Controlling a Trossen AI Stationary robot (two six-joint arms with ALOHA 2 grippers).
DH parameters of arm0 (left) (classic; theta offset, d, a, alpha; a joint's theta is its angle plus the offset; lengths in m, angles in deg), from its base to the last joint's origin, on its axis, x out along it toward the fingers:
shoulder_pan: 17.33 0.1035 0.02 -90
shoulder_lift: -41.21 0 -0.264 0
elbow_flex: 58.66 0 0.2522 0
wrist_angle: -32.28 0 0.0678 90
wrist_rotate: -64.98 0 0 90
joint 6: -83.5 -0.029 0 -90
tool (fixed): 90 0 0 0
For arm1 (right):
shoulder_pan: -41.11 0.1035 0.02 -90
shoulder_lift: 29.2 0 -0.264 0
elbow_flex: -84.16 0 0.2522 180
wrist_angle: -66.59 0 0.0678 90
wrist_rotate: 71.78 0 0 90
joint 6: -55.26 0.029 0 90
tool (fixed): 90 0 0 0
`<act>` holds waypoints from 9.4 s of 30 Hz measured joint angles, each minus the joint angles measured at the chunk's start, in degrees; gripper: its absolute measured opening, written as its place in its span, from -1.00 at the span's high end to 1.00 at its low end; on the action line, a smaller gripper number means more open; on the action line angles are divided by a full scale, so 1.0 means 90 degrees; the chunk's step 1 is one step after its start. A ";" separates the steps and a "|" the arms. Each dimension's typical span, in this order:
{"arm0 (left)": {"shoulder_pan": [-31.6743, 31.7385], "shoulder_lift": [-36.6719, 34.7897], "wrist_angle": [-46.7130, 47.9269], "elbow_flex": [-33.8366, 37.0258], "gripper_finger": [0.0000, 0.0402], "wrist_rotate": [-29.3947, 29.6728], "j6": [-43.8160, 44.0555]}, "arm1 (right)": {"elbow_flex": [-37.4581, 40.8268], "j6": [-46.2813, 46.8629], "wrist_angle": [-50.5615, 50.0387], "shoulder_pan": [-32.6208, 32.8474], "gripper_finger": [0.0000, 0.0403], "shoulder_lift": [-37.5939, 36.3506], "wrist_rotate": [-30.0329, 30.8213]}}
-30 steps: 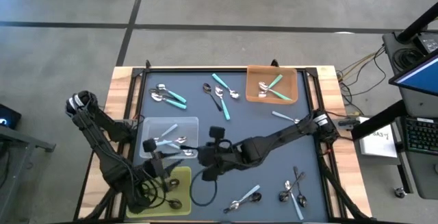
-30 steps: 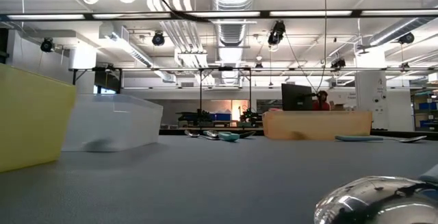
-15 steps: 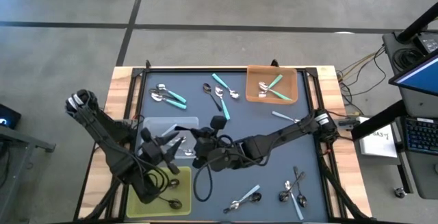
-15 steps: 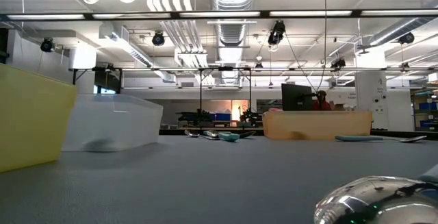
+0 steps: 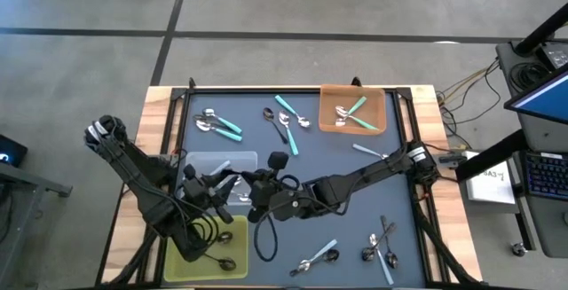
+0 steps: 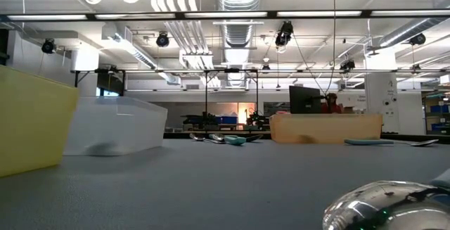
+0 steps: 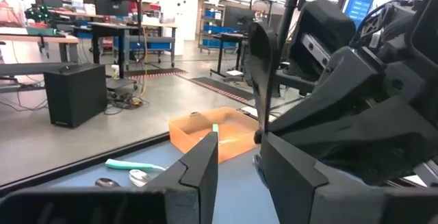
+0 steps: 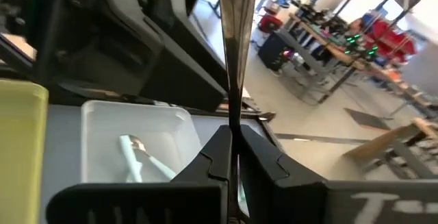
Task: Sort silverware by color (type)
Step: Put the black spoon into the yellow bin, then put the light blue spoon into the white bin
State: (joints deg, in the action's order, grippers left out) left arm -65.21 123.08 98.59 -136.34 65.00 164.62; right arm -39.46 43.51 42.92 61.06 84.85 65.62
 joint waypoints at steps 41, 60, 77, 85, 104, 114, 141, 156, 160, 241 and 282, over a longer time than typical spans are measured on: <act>0.0080 -0.0013 -0.0115 -0.0010 0.96 -0.0054 0.0051 | 0.0007 0.0766 -0.0199 -0.0121 0.96 0.0023 -0.0788; 0.0090 -0.0080 0.0107 0.0002 1.00 -0.2822 -0.0494 | 0.0007 0.2116 -0.2356 -0.0124 0.33 -0.0303 -0.1733; 0.0160 -0.0805 0.0192 -0.0732 1.00 -0.8087 -0.2602 | 0.0047 0.4327 -0.5255 -0.0134 0.40 -0.0684 -0.3159; 0.0165 -0.0355 0.0319 -0.0653 1.00 -0.9954 -0.3429 | 0.0092 0.5277 -0.5331 -0.0009 0.46 -0.0682 -0.4444; 0.0185 0.0815 0.0339 -0.0646 0.82 -1.0452 -0.4243 | 0.0131 0.5469 -0.6522 0.0882 0.34 0.0341 -0.5317; 0.0223 0.0605 0.0787 -0.0644 0.42 -0.8983 -0.4076 | 0.0174 0.4509 -0.6547 0.0906 0.26 0.0510 -0.5845; 0.0260 0.0262 0.1613 -0.0646 0.36 -0.7730 -0.3956 | 0.0149 0.3296 -0.5745 0.1345 0.55 0.1750 -0.5649; 0.0260 0.0191 0.1656 -0.0644 0.36 -0.6679 -0.3209 | 0.0126 0.3171 -0.5886 0.1134 0.91 0.1585 -0.5669; 0.0260 0.0191 0.1664 -0.0644 0.36 -0.6323 -0.3028 | 0.0112 0.3009 -0.6197 0.0816 0.91 0.1451 -0.5231; 0.0862 -0.0976 -0.8210 0.2790 0.94 -0.2112 -0.6303 | -0.0252 0.2576 -0.2662 -0.1409 0.22 -0.0667 -0.5151; 0.0862 -0.2324 0.0299 0.2783 0.52 -0.7240 -0.2193 | -0.0481 0.5353 -0.6084 0.0066 0.26 -0.0657 -0.5095</act>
State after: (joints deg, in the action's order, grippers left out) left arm -57.45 102.16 101.29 -111.29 -0.16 144.89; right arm -43.79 91.69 -11.83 61.65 78.94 19.77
